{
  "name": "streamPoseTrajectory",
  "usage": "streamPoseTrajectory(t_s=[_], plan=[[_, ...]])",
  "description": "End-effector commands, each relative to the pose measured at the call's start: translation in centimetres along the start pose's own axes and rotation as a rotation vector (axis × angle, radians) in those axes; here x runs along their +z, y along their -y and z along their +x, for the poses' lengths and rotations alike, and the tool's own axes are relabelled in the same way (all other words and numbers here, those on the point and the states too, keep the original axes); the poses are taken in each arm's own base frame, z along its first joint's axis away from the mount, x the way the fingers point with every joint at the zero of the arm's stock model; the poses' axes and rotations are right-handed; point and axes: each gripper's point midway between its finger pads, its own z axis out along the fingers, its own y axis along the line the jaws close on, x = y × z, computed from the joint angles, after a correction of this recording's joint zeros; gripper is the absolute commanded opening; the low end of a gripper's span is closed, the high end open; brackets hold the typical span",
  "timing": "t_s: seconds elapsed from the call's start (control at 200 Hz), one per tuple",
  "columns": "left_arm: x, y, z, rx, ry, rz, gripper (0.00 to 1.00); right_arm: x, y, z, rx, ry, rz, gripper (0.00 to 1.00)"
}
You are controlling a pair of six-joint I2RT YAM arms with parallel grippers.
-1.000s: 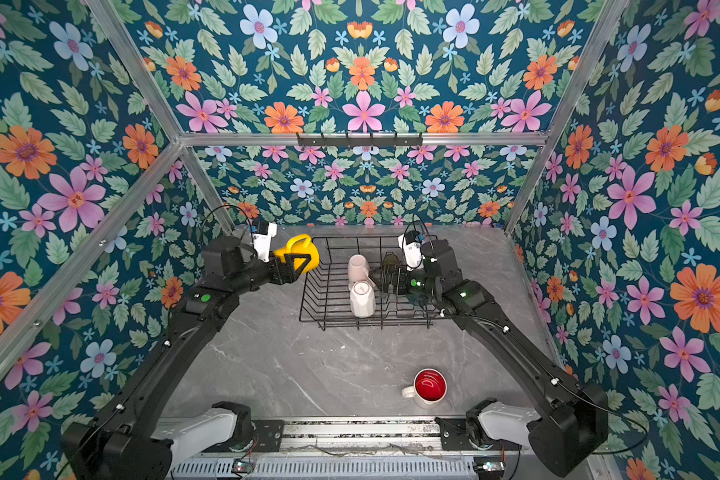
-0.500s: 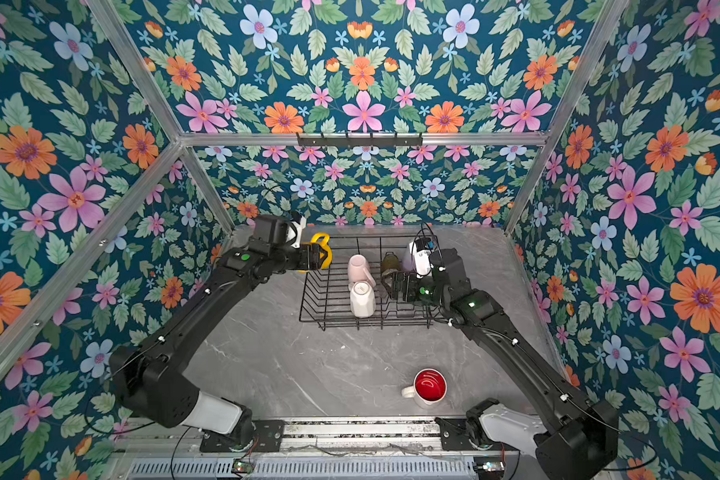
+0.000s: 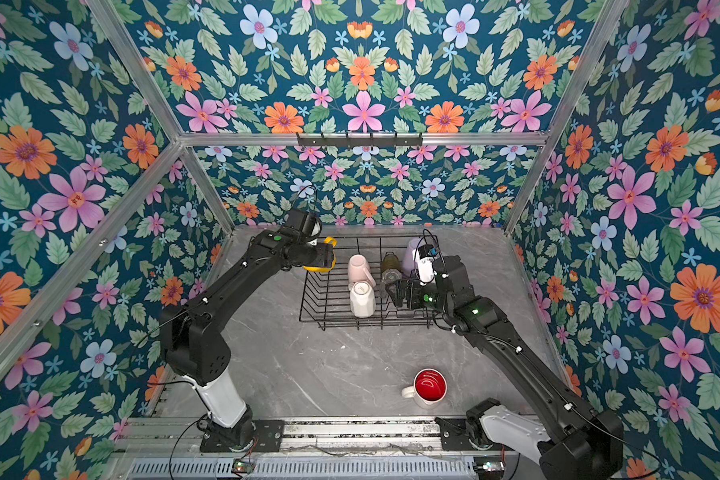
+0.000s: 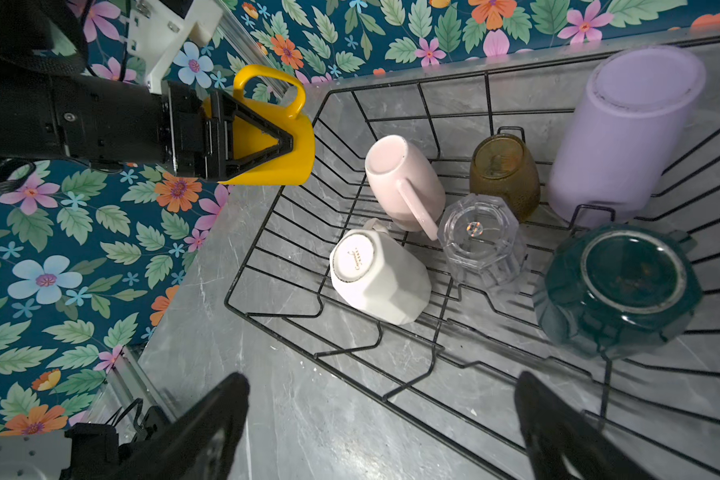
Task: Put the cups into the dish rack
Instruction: 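Lower the yellow mug upside down into the rack with the left gripper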
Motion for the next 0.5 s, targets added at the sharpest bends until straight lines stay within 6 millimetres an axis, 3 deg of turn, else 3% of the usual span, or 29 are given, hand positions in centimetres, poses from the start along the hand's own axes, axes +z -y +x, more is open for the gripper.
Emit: streamPoseTrajectory(t_s=[0.0,0.496], plan=[[0.6,0.0,-0.6,0.000,0.005,-0.014,0.00,0.0,-0.1,-0.2,-0.016,0.014,-0.006,0.99],[5.7,-0.7,0.3,-0.007,-0.085,-0.088,0.00,0.0,0.1,0.3,-0.020,0.004,-0.007,0.99]])
